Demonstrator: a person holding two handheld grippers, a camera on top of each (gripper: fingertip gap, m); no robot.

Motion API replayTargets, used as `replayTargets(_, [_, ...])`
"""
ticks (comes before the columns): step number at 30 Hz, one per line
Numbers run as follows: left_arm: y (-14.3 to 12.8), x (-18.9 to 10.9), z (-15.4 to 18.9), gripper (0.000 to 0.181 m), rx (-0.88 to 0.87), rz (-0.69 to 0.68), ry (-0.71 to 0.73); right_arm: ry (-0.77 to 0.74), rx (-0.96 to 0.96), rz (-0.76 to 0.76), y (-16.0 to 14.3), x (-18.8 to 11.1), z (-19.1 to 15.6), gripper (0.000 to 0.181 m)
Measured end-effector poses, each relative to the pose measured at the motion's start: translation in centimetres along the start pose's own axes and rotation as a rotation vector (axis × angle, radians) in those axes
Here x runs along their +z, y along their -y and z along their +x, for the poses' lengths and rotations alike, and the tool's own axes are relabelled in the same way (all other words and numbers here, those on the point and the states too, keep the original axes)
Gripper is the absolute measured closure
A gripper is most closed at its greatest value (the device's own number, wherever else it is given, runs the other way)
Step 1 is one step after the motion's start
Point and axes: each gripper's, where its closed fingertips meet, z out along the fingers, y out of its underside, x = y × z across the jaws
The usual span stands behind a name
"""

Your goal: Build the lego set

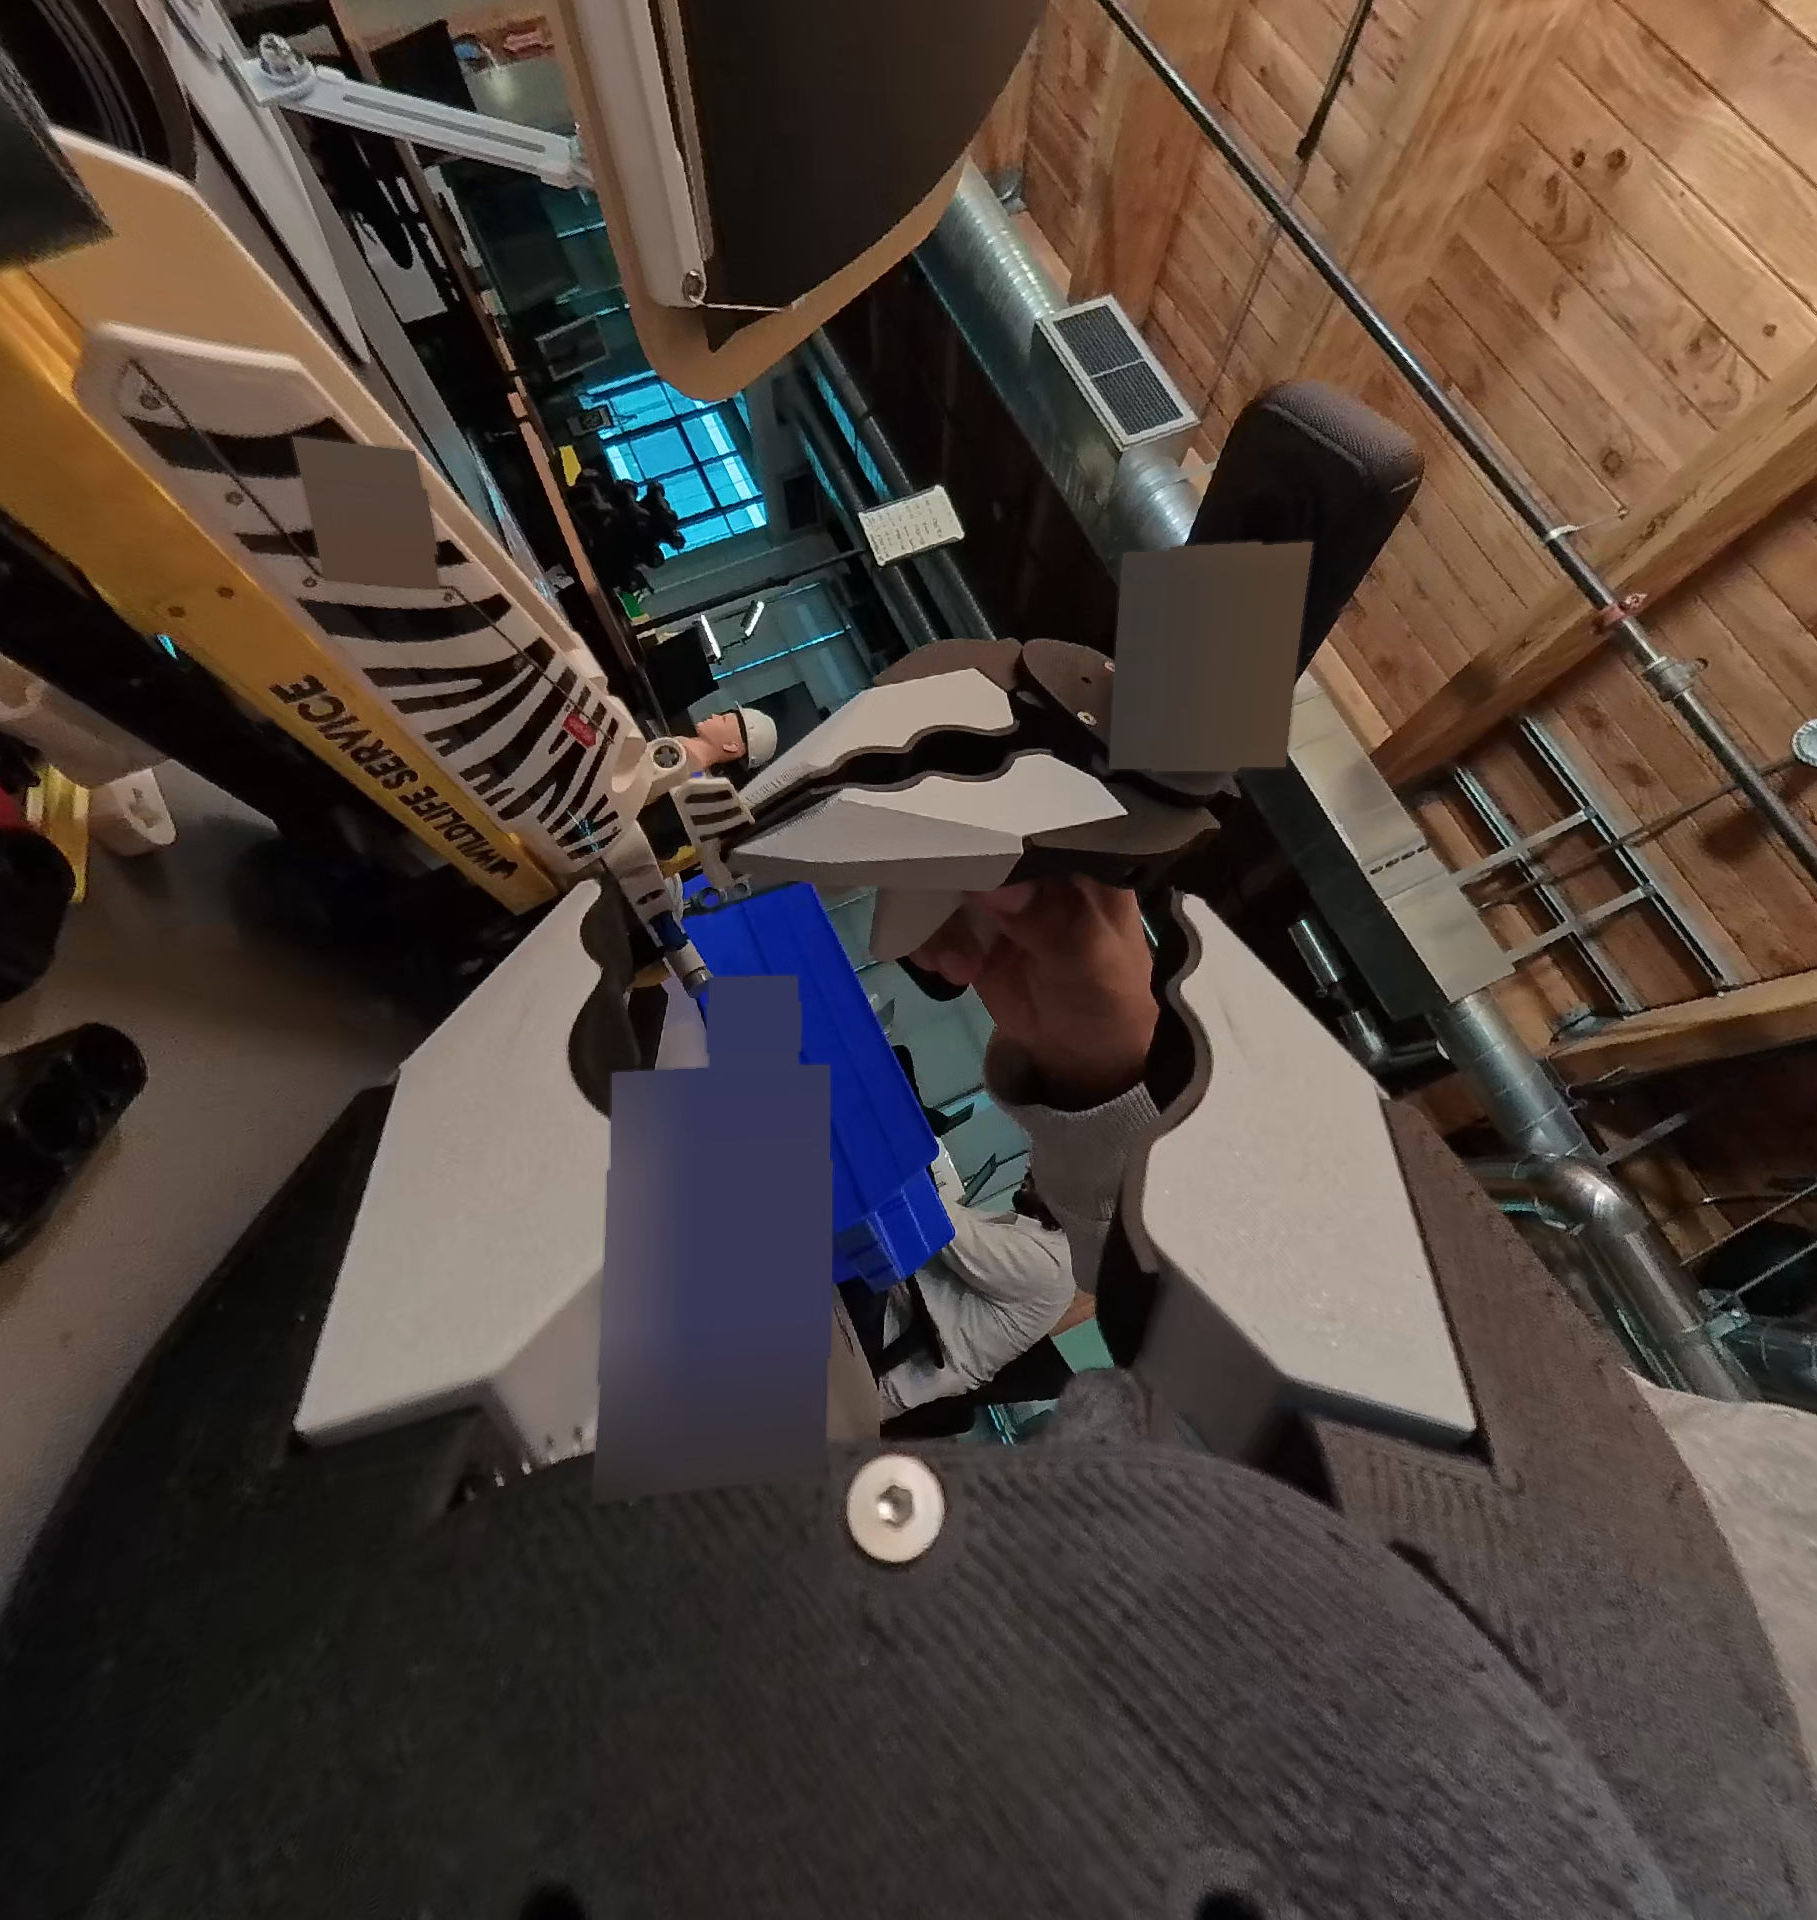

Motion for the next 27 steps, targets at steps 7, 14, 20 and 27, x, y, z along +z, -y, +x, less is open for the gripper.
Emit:
replayTargets(7, [0.04,-0.05,0.03,0.081,-0.007,0.000,-0.005,0.034,0.037,0.039,-0.10,0.13,-0.29,0.181])
replayTargets(14, [-0.03,0.01,-0.02,0.078,-0.007,-0.005,0.002,0.063,0.063,0.029,-0.29,0.29,-0.29,0.181])
replayTargets(20, [-0.13,0.04,0.11,0.079,-0.005,-0.012,-0.001,0.073,0.071,0.010,-0.60,0.26,-0.33,0.181])
replayTargets(27, [-0.12,0.04,0.28,0.080,0.013,-0.010,-0.006,0.023,-0.005,-0.134,-0.31,0.12,-0.33,0.181])
